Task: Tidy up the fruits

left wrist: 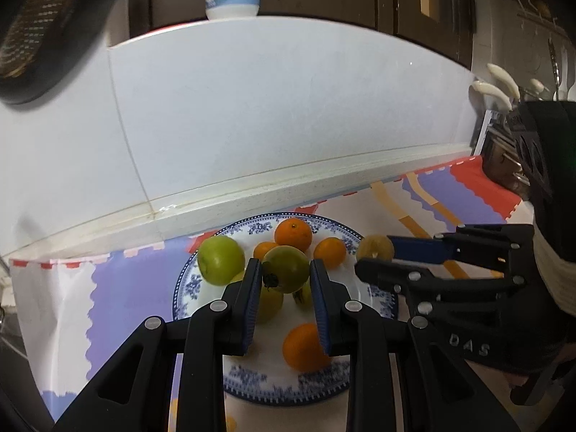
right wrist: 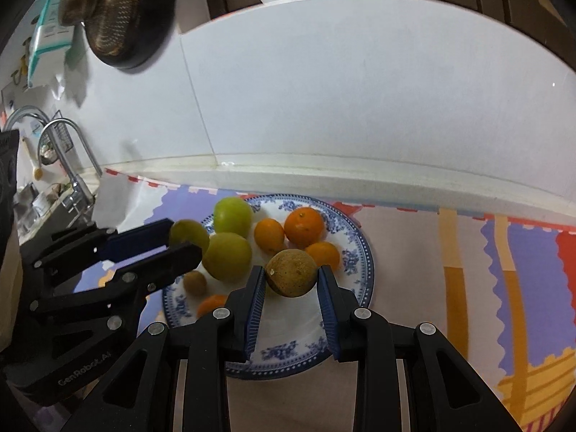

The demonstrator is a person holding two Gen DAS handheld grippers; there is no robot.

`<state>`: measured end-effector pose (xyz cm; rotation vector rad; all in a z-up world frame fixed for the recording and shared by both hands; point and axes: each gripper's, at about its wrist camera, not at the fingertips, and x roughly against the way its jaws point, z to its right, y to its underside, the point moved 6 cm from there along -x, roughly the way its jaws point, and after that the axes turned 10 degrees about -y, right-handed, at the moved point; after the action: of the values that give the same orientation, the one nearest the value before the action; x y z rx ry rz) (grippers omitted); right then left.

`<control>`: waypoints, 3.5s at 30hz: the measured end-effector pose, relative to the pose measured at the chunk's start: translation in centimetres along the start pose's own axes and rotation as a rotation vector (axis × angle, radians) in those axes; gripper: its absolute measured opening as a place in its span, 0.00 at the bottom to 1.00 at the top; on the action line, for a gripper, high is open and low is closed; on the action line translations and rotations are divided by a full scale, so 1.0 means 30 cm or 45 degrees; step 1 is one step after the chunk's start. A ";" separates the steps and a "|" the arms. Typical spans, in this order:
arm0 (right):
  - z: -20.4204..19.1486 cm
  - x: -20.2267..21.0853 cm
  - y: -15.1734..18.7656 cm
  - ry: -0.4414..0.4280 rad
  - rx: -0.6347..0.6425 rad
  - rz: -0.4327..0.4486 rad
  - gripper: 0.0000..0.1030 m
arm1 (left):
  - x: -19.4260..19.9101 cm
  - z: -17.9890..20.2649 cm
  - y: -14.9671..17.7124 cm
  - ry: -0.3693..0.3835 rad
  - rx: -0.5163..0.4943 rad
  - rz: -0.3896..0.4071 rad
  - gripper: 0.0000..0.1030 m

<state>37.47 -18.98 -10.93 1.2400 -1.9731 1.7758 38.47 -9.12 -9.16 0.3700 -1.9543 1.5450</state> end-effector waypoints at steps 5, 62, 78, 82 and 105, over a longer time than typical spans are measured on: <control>0.034 -0.039 0.012 -0.004 -0.023 -0.028 0.30 | -0.063 0.013 -0.010 0.004 -0.027 -0.027 0.27; -0.274 0.587 0.205 0.292 0.016 0.225 0.81 | 0.701 -0.095 0.212 -0.361 0.170 0.170 1.00; -0.347 0.745 0.347 0.273 -0.032 0.250 0.81 | 0.870 -0.036 0.325 -0.353 0.200 0.173 1.00; -0.355 0.762 0.366 0.272 -0.036 0.255 0.81 | 0.884 -0.026 0.340 -0.358 0.194 0.177 1.00; -0.384 0.819 0.386 0.283 -0.009 0.292 0.81 | 0.949 -0.015 0.346 -0.365 0.191 0.237 1.00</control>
<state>9.94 -20.32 -0.43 0.7986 -2.0545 1.9133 10.72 -1.50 0.37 0.5091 -2.1448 1.8502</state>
